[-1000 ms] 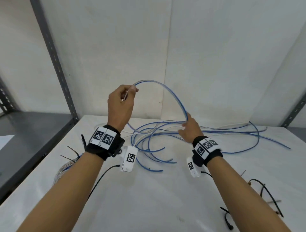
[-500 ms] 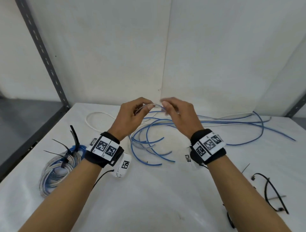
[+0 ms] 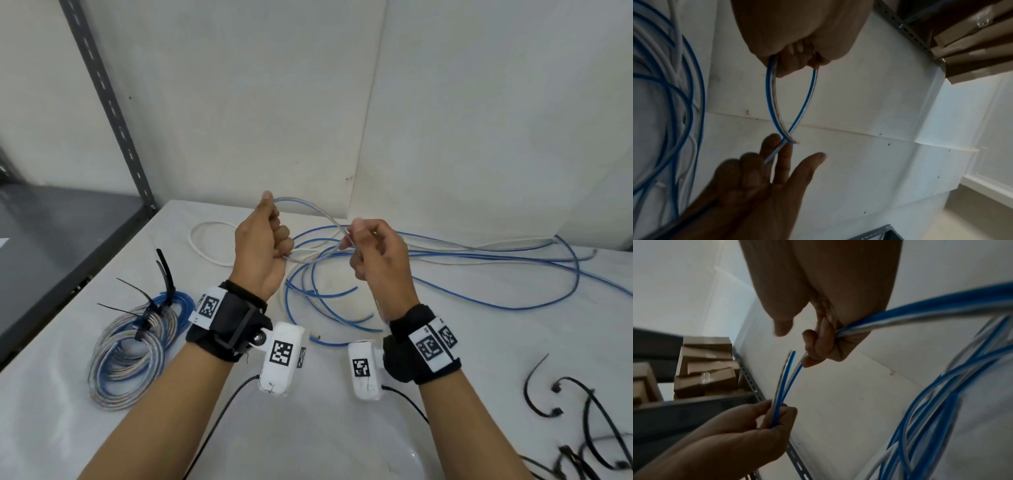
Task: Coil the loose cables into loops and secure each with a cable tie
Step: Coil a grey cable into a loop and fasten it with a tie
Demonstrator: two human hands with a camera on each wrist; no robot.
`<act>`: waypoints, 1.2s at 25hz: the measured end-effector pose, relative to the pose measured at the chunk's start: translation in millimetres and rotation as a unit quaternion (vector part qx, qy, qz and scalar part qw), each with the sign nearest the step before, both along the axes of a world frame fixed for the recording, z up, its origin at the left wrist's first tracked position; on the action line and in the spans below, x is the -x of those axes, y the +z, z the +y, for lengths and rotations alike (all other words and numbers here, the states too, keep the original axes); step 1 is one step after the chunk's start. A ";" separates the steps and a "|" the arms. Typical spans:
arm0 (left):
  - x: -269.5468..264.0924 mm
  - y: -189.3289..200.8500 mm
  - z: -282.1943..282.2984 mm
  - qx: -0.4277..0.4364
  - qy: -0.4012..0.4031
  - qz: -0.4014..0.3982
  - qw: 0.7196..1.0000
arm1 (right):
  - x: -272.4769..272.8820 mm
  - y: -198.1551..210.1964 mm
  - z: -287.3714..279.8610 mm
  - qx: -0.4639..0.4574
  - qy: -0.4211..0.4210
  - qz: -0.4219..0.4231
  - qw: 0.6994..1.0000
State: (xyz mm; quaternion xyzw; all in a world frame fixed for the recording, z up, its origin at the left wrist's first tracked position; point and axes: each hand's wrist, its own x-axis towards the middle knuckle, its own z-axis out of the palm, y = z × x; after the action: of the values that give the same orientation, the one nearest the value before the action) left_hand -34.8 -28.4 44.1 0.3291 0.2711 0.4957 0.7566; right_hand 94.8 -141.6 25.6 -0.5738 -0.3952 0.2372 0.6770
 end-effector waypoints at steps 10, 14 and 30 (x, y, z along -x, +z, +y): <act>-11.2 -2.5 -26.1 -0.020 0.011 -0.032 0.999 | 14.8 5.8 0.2 -0.061 -0.072 0.022 0.995; -11.2 -4.3 -31.4 -0.042 -0.039 -0.004 0.998 | 10.6 6.3 -1.7 -0.050 -0.073 0.007 0.996; -8.2 -3.7 -21.8 0.019 -0.119 0.029 0.992 | 14.6 9.9 -1.2 -0.025 -0.060 0.034 0.997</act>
State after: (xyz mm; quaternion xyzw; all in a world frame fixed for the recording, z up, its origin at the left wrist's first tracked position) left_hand -26.6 -50.2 40.4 0.3589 0.2607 0.3870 0.8084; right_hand 80.3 -142.8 35.5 -0.5708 -0.3427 0.2057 0.7172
